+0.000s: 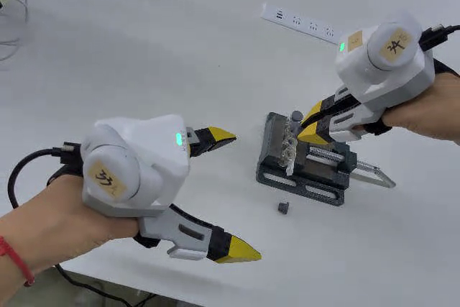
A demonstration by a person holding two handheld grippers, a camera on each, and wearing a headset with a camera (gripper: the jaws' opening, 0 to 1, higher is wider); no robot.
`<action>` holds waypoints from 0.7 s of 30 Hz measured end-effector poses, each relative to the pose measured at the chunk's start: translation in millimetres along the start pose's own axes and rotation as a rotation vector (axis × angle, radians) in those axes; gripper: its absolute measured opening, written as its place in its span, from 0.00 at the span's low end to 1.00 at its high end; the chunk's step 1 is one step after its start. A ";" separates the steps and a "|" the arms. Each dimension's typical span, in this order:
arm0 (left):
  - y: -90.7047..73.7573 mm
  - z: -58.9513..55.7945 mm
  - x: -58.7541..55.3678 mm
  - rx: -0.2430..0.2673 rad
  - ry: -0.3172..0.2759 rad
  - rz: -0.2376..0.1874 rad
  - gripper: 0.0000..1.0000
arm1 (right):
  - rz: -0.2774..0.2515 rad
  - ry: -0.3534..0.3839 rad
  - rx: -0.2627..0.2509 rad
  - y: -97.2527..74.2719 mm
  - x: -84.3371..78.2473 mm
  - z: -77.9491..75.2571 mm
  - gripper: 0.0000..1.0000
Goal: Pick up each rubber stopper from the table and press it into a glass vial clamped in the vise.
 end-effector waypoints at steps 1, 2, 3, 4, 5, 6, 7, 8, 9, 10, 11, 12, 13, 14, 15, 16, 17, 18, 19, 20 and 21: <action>0.0 0.5 -1.0 0.000 0.000 0.001 0.92 | 0.007 -0.002 0.000 1.1 -0.3 0.0 0.05; -0.2 0.8 -1.4 -0.001 -0.003 0.001 0.93 | 0.009 -0.001 0.001 2.0 -0.7 0.5 0.05; -0.1 0.1 -1.6 -0.004 -0.009 0.000 0.93 | 0.011 0.001 0.003 3.0 -0.9 0.6 0.05; -0.2 0.0 -1.7 -0.003 -0.007 0.000 0.92 | 0.013 0.001 0.005 4.6 -0.2 -1.0 0.05; -0.4 0.2 -2.4 -0.002 -0.004 0.001 0.92 | 0.016 0.001 0.005 5.7 -0.3 -1.4 0.05; -0.7 0.3 -2.6 -0.002 -0.006 -0.001 0.92 | 0.019 0.000 0.005 5.6 -0.7 -1.5 0.05; -0.9 0.7 -3.0 -0.001 -0.008 -0.004 0.92 | 0.024 0.000 0.007 6.5 -1.0 -1.8 0.05; -1.1 0.8 -3.0 -0.001 -0.009 -0.005 0.92 | 0.026 -0.001 0.008 7.4 -1.1 -2.3 0.05; -1.5 1.3 -3.8 0.000 -0.008 -0.006 0.92 | 0.027 -0.001 0.007 7.9 -1.2 -2.7 0.05; -1.8 1.7 -4.0 0.000 -0.009 -0.008 0.92 | 0.029 0.000 0.009 7.8 -1.7 -2.5 0.05; -1.5 0.8 -3.5 0.000 -0.010 -0.008 0.92 | 0.030 0.002 0.011 8.1 -1.8 -2.2 0.05; -1.4 0.7 -3.5 0.001 -0.010 -0.008 0.92 | 0.031 0.001 0.011 8.5 -1.6 -2.1 0.05; -1.1 0.7 -3.6 0.002 -0.010 -0.009 0.92 | 0.034 -0.002 0.011 8.8 -1.5 -1.9 0.05; -1.2 1.0 -3.8 0.002 -0.012 -0.010 0.92 | 0.036 -0.003 0.011 9.0 -1.1 -1.6 0.05; -1.1 1.0 -4.1 0.002 -0.013 -0.009 0.92 | 0.038 -0.005 0.011 9.2 -1.0 -1.5 0.05; -1.2 1.0 -4.3 0.003 -0.013 -0.008 0.92 | 0.039 -0.007 0.011 9.6 -1.0 -2.1 0.05; -1.4 1.0 -4.5 0.002 -0.013 -0.009 0.91 | 0.041 -0.007 0.012 10.0 -0.8 -2.3 0.05; -1.6 1.0 -4.4 0.003 -0.014 -0.010 0.91 | 0.043 -0.008 0.012 10.3 -0.5 -2.5 0.05; -1.6 0.8 -4.1 0.002 -0.016 -0.011 0.91 | 0.044 -0.009 0.012 10.7 -0.3 -2.6 0.05; -1.8 0.9 -3.9 0.003 -0.016 -0.012 0.91 | 0.048 -0.012 0.012 11.9 0.0 -3.1 0.05; -1.8 0.7 -3.7 0.004 -0.016 -0.012 0.91 | 0.049 -0.013 0.011 12.3 0.3 -3.2 0.05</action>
Point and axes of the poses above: the centre of the closed fingertips' face, and the gripper's own axes: y roughly forward along the fingers, z roughly to its left, x roughly out of its top, the point moved 8 cm from there along -y, roughly backward along the fingers, and after that the axes turned 3 degrees about y, right-handed, at the moved point
